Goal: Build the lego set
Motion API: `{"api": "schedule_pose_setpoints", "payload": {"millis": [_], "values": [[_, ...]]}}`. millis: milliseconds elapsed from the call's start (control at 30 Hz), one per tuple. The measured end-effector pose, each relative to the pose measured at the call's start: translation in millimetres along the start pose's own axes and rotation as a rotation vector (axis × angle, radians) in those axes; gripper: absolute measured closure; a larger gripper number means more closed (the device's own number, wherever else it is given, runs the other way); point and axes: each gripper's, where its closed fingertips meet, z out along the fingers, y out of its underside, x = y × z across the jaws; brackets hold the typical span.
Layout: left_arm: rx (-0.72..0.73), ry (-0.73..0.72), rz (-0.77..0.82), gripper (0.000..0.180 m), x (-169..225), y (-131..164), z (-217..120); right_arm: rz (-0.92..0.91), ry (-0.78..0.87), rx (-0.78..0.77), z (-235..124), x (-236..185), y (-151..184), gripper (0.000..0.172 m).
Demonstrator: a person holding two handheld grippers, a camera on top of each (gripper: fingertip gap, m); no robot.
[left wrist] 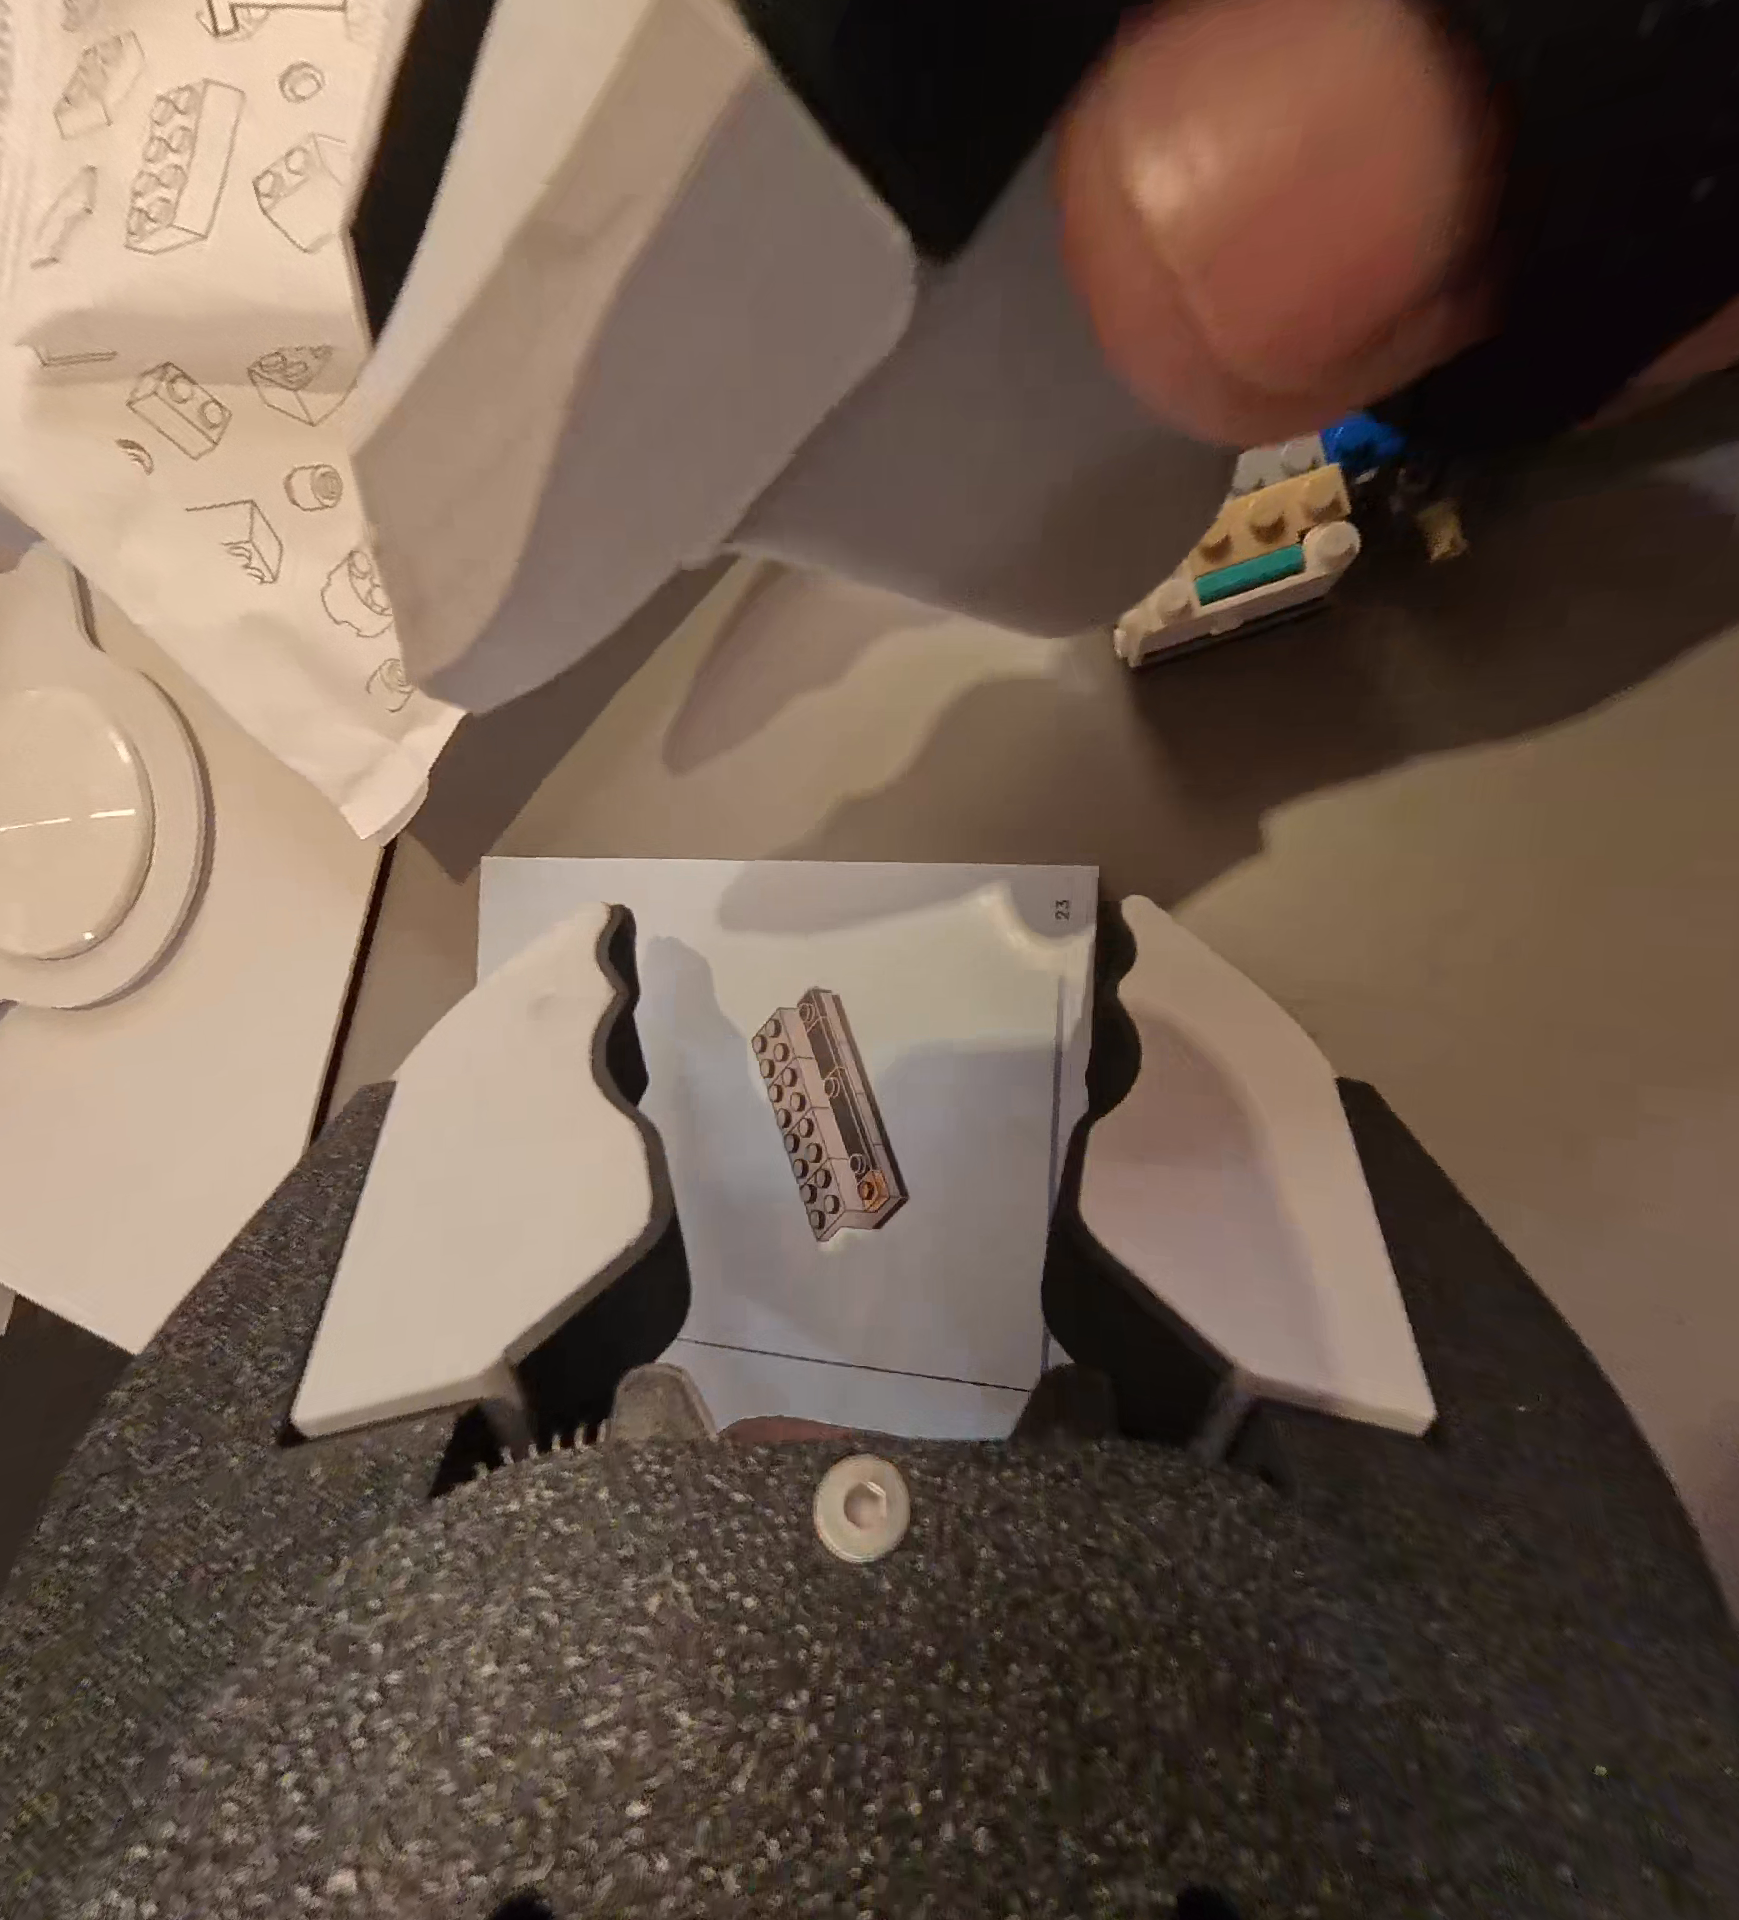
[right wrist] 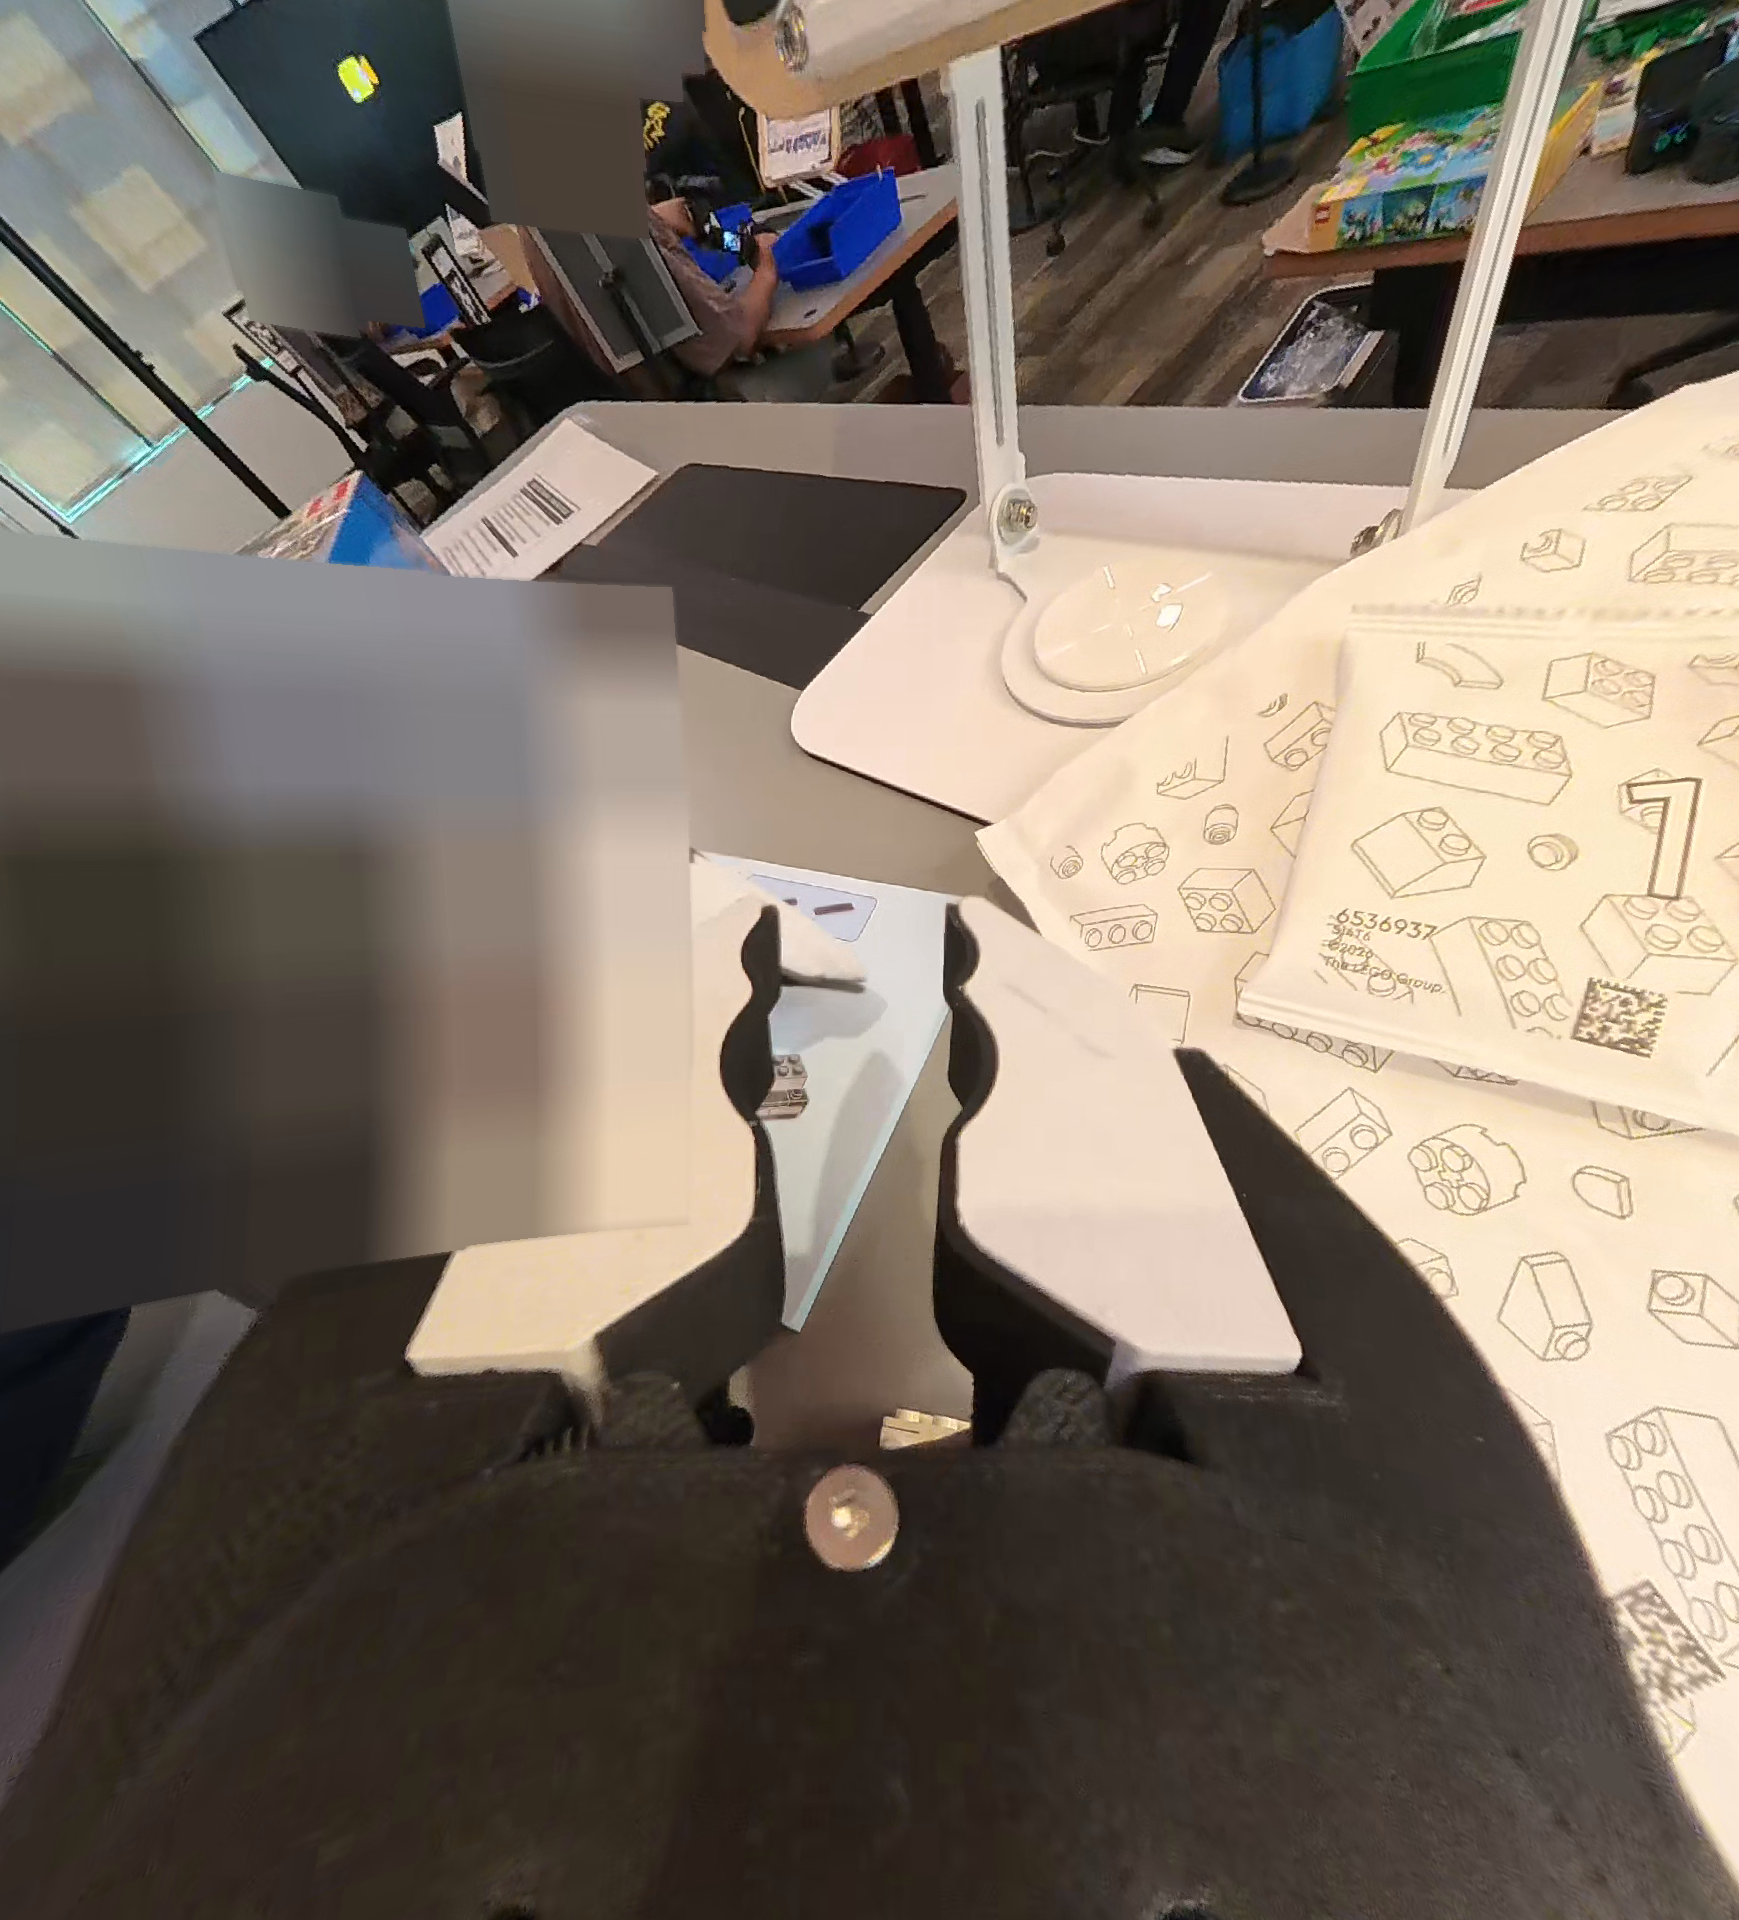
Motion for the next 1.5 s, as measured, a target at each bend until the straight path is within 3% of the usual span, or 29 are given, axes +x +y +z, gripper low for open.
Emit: {"api": "schedule_pose_setpoints", "payload": {"millis": [433, 700, 900, 1067, 1500], "values": [[0.0, 0.036, -0.069, 0.097, 0.0, 3.2, 0.3, -0.001, -0.015, -0.035, 4.0, -5.7, 4.2, 0.141], [0.047, 0.062, -0.145, 0.098, -6.9, 3.8, -12.2, 0.012, 0.021, -0.227, 8.3, 2.4, 33.1, 0.142], [0.06, 0.065, -0.189, 0.1, -14.0, 8.7, -21.3, -0.139, 0.095, -0.424, 3.7, 5.3, 57.7, 0.147], [0.062, 0.076, -0.19, 0.1, -14.0, 11.1, -24.1, -0.228, 0.048, -0.568, 0.0, -4.9, 80.6, 0.149], [0.068, 0.122, -0.188, 0.1, -8.5, 13.6, -28.7, -0.482, 0.057, -0.53, 12.9, -13.5, 80.7, 0.147]]}}
